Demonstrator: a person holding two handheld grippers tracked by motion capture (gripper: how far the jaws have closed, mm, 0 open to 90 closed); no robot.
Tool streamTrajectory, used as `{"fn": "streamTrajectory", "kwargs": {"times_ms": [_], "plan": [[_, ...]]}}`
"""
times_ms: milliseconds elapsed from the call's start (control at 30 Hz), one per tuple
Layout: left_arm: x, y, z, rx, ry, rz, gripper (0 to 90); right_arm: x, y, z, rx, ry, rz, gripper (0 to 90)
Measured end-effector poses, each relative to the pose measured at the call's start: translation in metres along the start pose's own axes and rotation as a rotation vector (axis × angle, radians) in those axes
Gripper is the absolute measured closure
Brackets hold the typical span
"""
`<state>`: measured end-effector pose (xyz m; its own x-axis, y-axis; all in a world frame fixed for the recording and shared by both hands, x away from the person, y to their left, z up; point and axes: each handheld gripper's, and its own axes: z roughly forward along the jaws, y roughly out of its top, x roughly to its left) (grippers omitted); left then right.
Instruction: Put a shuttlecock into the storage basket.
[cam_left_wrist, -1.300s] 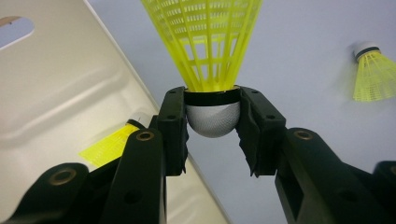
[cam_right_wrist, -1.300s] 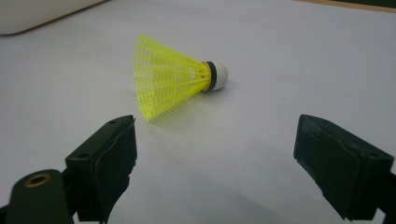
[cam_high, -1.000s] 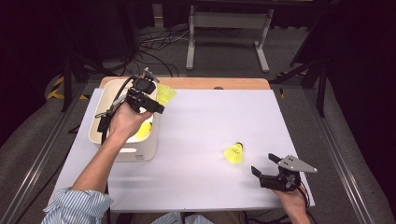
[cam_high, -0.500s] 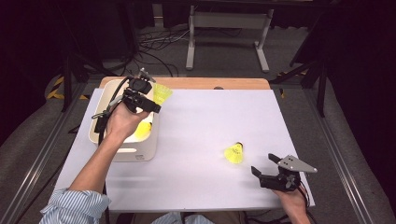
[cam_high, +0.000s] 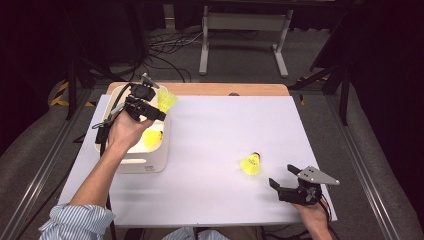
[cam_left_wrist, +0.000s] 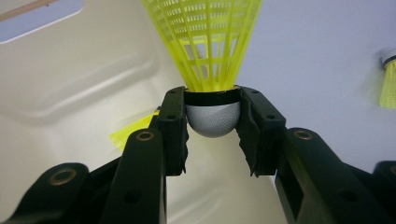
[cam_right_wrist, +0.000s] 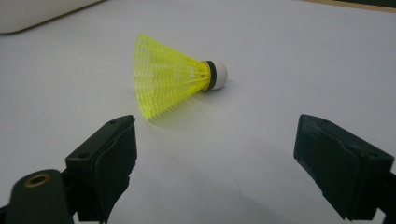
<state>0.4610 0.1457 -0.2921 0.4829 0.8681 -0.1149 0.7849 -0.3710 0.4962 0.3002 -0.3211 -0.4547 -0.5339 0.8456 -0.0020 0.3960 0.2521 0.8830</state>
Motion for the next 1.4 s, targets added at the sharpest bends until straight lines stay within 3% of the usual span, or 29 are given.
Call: {"fn": "streamTrajectory", "kwargs": {"times_ms": [767, 1400], "plan": [[0.026, -0.011, 0.007, 0.003, 0.029, -0.073, 64.7, 0.000, 0.000, 0.000, 0.001, -0.001, -0.001, 14.0], [0.044, -0.011, 0.024, 0.027, 0.046, -0.129, 64.6, 0.000, 0.000, 0.000, 0.002, 0.001, -0.002, 14.0]]}}
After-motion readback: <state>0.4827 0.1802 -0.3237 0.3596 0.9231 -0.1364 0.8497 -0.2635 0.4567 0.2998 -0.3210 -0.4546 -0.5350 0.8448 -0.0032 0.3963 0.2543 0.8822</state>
